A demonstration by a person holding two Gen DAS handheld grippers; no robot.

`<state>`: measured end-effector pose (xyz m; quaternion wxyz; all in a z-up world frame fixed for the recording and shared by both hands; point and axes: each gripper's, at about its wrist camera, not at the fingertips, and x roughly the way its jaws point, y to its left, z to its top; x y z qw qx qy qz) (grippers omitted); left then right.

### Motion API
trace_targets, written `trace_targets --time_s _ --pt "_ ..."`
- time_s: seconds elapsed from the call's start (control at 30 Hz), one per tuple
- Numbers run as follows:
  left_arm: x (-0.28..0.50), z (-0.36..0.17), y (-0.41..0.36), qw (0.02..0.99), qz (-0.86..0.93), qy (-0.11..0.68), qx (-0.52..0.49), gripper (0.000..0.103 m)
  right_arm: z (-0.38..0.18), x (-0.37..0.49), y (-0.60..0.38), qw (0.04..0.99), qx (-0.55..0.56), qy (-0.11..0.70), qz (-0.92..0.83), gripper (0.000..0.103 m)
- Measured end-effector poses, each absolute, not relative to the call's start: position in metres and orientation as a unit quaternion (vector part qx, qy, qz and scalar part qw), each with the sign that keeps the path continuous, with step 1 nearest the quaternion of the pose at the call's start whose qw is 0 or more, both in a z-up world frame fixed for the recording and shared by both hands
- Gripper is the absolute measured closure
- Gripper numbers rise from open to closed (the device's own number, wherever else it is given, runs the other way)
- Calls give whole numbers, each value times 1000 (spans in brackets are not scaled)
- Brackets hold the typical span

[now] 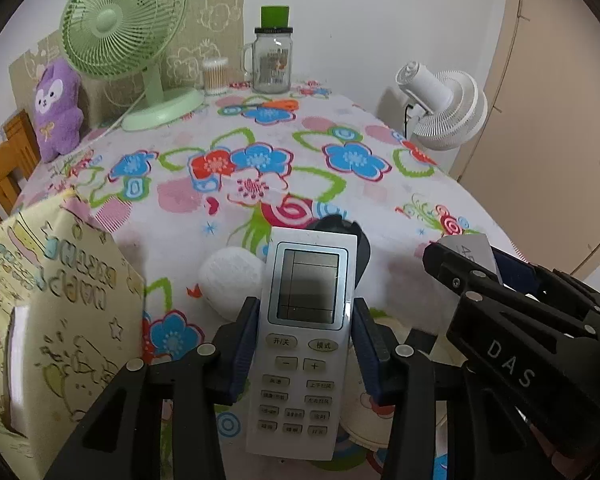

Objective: Organize rigid objects
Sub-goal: 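Lift and carry the remote and charger over the yellow fabric box with both tools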

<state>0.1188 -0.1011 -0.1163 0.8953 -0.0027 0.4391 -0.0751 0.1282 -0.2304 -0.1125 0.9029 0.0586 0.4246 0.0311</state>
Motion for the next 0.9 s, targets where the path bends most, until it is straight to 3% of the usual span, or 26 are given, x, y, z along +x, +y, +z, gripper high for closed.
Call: trace_targets --time_s 0.9 --pt "98 -67 -104 914 -83 398 -3 58 -58 107 -228 925 60 373 42 53"
